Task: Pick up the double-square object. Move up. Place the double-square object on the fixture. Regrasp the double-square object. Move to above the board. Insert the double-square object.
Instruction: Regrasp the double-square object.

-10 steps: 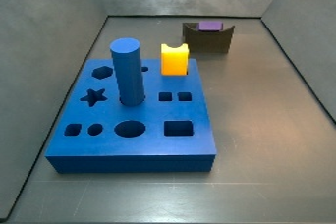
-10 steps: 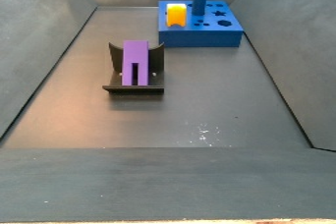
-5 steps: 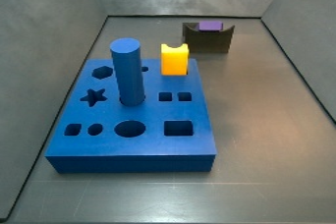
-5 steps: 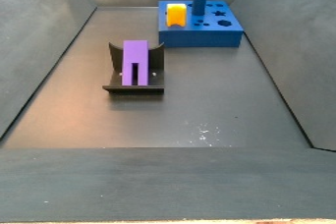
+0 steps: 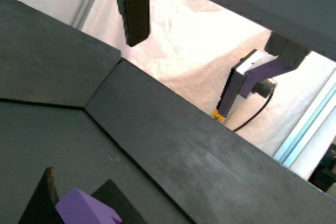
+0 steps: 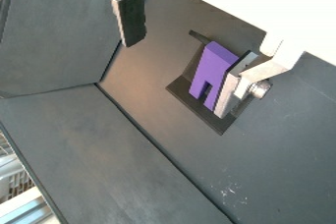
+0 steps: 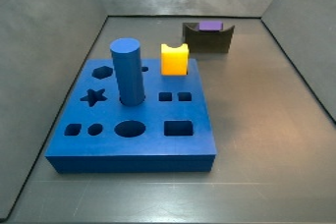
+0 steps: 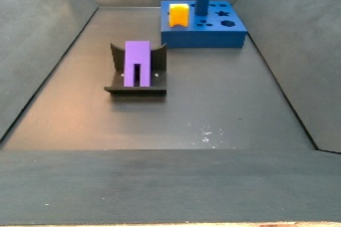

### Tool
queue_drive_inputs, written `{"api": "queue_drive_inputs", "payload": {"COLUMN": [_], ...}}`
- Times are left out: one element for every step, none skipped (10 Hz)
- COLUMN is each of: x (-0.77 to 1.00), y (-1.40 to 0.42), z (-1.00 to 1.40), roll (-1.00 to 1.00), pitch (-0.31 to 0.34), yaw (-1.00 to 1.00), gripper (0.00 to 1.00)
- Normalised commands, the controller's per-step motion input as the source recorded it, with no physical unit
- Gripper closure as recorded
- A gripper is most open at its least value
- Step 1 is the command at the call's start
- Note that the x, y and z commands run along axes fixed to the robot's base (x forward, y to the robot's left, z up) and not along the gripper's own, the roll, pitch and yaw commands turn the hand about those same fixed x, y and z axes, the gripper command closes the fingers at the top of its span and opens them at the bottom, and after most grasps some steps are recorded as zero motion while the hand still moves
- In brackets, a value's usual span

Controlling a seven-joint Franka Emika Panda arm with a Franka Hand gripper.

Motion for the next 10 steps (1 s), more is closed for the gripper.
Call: {"api": "queue_drive_inputs", "payload": {"x": [0.04, 0.04, 0.06, 0.06, 0.07, 0.08, 0.09, 0.09, 0.1, 0.1], "y": [0.07, 0.07, 0.06, 0.06, 0.05, 0.05, 0.05, 0.04, 0.04, 0.03], "z": [-1.0, -1.0, -1.0, -1.0, -1.0, -1.0, -1.0, -1.0, -1.0, -1.0], "roll": [0.12, 0.12, 0.11, 0.1, 0.08, 0.07, 0.07, 0.07, 0.07, 0.07], "pitch": [-0.012, -0.035, -0.075, -0.094, -0.121, -0.132, -0.131, -0.128, -0.1, -0.085], "yaw": [0.25, 0.22, 0.18, 0.16, 0.11, 0.07, 0.03, 0.01, -0.03, -0.04], "gripper": [0.0, 0.0, 0.0, 0.0, 0.0, 0.0, 0.0, 0.0, 0.0, 0.0]}}
